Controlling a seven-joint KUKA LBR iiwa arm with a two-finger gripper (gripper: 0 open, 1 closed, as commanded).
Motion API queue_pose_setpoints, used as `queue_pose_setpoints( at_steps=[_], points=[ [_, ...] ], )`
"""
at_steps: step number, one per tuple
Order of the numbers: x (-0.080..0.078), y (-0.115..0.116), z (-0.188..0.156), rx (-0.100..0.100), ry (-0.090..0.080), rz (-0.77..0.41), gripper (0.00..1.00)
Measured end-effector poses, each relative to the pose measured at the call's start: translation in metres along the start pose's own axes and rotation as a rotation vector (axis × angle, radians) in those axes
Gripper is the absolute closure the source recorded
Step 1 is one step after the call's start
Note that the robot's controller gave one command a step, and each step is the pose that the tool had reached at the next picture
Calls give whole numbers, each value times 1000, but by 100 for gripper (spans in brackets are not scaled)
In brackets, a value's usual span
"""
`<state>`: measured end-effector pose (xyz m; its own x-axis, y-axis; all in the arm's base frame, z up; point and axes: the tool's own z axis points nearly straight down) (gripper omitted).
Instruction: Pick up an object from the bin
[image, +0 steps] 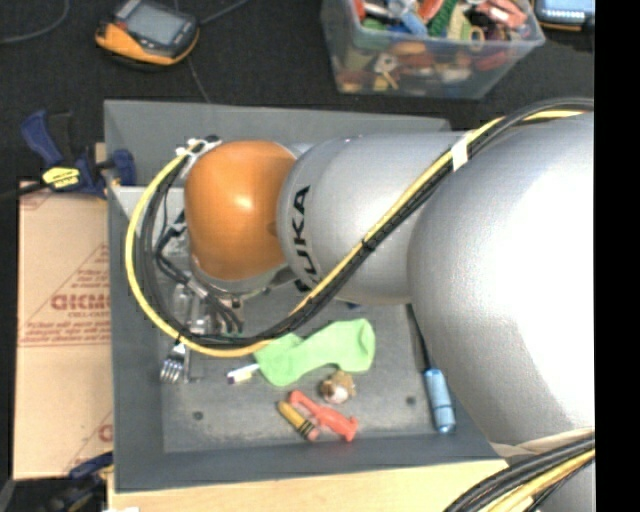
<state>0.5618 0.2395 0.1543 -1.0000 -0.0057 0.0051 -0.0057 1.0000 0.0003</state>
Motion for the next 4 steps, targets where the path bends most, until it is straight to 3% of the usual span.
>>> queue_pose_setpoints(
  at_steps=[1,2,3,4],
  points=[
    [-2,-1,-5,-2,-7,6,0],
    [-56,-26,86,1,-7,-529,0],
    [-57,-17,83,-3,-14,-412,0],
    [-58,-23,83,0,-12,-474,0]
  ],
)
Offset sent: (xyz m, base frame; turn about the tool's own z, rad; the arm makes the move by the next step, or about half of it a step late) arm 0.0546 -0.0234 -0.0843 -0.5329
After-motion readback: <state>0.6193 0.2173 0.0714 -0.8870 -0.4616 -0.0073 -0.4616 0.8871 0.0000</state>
